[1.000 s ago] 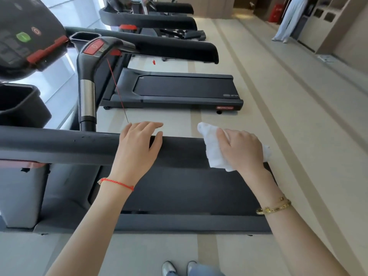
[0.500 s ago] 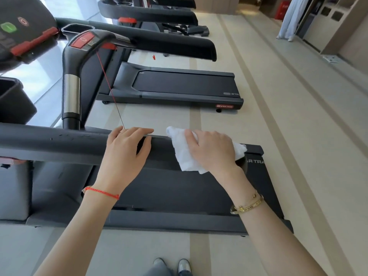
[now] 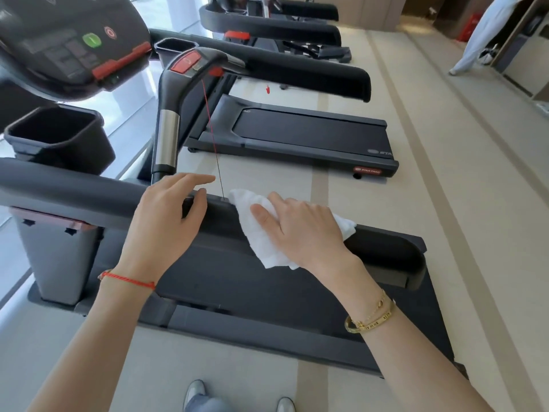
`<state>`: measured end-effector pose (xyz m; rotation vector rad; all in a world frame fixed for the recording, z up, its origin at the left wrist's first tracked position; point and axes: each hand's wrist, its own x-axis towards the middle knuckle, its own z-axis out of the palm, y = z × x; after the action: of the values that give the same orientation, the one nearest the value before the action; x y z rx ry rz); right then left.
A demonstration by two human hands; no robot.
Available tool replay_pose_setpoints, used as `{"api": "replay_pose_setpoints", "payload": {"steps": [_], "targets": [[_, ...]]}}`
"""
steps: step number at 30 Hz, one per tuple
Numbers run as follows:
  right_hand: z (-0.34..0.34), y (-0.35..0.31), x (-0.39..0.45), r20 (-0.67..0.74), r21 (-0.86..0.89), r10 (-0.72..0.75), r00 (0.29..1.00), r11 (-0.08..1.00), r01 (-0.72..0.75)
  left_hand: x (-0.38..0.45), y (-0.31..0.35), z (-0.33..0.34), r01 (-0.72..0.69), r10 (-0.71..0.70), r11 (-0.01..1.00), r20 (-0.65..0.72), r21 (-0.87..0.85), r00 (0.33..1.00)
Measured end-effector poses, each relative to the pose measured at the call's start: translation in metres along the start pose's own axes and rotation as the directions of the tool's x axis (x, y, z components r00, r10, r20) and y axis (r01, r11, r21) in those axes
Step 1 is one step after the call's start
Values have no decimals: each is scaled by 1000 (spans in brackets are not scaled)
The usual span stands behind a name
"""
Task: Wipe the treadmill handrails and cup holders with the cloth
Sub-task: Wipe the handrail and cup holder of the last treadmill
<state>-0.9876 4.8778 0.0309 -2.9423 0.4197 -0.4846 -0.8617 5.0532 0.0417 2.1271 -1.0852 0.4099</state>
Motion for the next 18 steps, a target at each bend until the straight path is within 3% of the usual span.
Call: {"api": "replay_pose_setpoints", "payload": {"steps": [10, 18], "targets": [[33, -91, 61, -97, -67, 8, 995, 998, -15, 24, -105, -65, -2, 3, 1000, -32, 25, 999], [59, -127, 59, -417, -85, 62, 907, 991, -106, 28, -172, -94, 18, -18, 1000, -13, -10, 1000]]}}
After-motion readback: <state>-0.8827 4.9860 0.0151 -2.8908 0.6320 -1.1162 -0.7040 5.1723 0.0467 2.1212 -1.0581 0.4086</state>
